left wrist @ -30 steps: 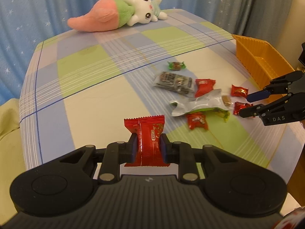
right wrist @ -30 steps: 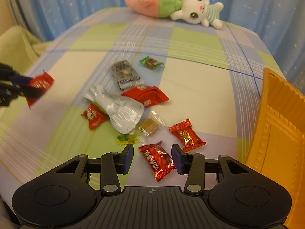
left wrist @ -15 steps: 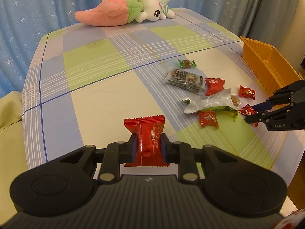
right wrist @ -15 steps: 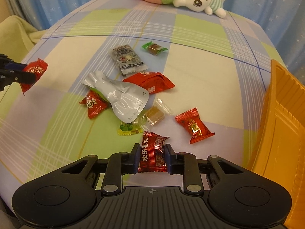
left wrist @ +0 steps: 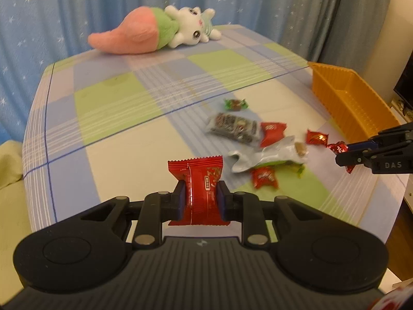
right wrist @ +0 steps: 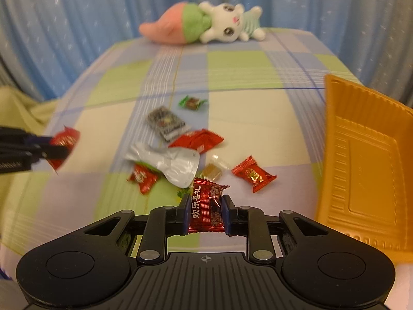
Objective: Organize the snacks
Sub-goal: 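Carry both held red candies over the orange tray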
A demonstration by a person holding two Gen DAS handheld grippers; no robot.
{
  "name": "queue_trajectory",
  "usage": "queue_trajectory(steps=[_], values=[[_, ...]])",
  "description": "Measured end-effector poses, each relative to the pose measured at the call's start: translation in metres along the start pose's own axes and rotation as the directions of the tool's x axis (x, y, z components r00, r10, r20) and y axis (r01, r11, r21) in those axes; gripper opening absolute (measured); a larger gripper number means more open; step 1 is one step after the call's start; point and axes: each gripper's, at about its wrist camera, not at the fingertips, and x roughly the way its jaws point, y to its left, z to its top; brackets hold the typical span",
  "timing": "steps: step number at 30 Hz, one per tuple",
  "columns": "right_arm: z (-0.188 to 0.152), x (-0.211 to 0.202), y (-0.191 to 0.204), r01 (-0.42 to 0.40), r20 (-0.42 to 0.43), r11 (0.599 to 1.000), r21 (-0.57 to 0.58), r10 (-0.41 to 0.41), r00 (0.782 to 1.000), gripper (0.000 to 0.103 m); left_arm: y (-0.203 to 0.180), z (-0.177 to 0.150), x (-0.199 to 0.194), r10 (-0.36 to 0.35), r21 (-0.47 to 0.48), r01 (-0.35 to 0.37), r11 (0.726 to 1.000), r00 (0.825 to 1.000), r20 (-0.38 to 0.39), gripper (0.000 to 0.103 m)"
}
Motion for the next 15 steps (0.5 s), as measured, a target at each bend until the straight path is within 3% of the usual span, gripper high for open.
queue_trajectory(steps=[8, 15], values=[[-0.003, -0.044, -0.032, -0.018, 0.082, 0.997, 0.072, 0.012, 0.997, 0.025, -0.047, 0.019, -0.009, -0.019, 0.022, 0.018, 1.000, 0.999, 0.047, 0.024], [-0.006, -0.078, -0.089, -0.015, 0.123, 0.995, 0.094, 0.003, 0.992, 0.025, -0.117, 0.039, -0.007, -0.042, 0.012, 0.041, 0.999, 0.996, 0.078, 0.024]])
